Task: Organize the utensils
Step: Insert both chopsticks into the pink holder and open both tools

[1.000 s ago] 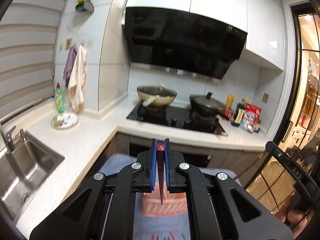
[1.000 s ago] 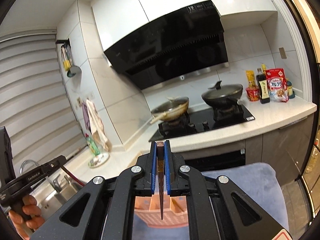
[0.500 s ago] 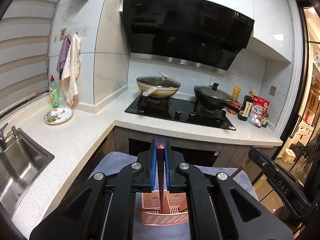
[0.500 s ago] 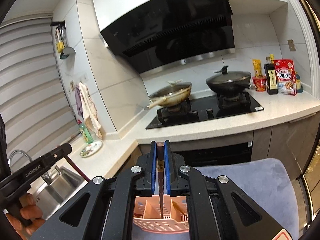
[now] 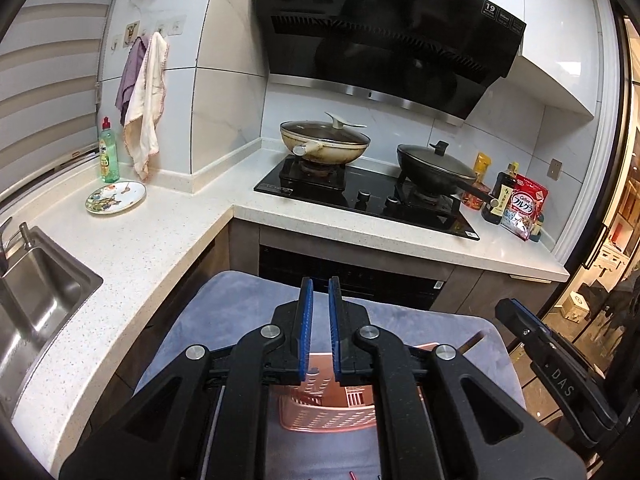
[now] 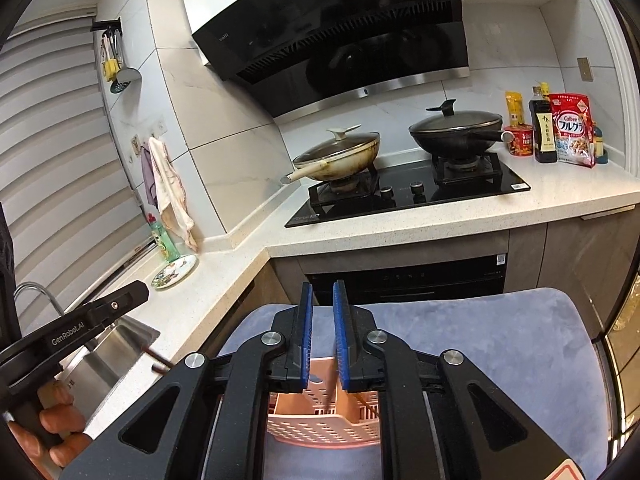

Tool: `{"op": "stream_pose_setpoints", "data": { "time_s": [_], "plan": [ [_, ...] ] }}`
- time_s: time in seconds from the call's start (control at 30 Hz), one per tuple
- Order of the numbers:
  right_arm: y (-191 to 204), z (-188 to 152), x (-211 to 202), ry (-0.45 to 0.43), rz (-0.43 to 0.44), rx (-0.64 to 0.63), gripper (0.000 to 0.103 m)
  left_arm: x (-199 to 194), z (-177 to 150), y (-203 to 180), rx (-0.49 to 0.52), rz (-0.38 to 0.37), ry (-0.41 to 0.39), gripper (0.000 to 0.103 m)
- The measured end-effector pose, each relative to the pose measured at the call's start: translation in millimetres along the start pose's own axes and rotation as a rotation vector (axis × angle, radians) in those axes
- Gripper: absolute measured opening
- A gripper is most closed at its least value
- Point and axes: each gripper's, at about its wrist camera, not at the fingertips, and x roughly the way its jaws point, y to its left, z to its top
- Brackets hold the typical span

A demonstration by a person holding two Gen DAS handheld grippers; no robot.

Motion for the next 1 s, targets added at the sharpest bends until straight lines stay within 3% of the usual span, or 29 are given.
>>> {"op": "stream_pose_setpoints", "data": {
  "time_s": [0.17, 0.23, 0.47, 1.0],
  "plan": [
    [3.7, 3.9, -17.9, -0.02, 0.012, -0.003, 0.012, -14.1, 2.0, -0.1, 0.004, 0.005, -0.007, 0.012],
    [6.1, 2.4, -26.9, -0.02, 0.012, -0.014, 0.012, -21.6, 1.8, -0.8, 0.012, 0.01, -0.011, 0.018],
    [9.8, -18.2, -61.4, 0.016, 0.005, -0.05, 0.012, -55.9, -18.0, -2.6, 0.067, 0.039, 0.001, 0.019],
    [-15.3, -169.6, -141.7, 0.246, -0.03, -0.049, 0.012, -102.2, -161.3, 24.7, 0.143, 0.108, 0.173, 0.019]
  ]
}}
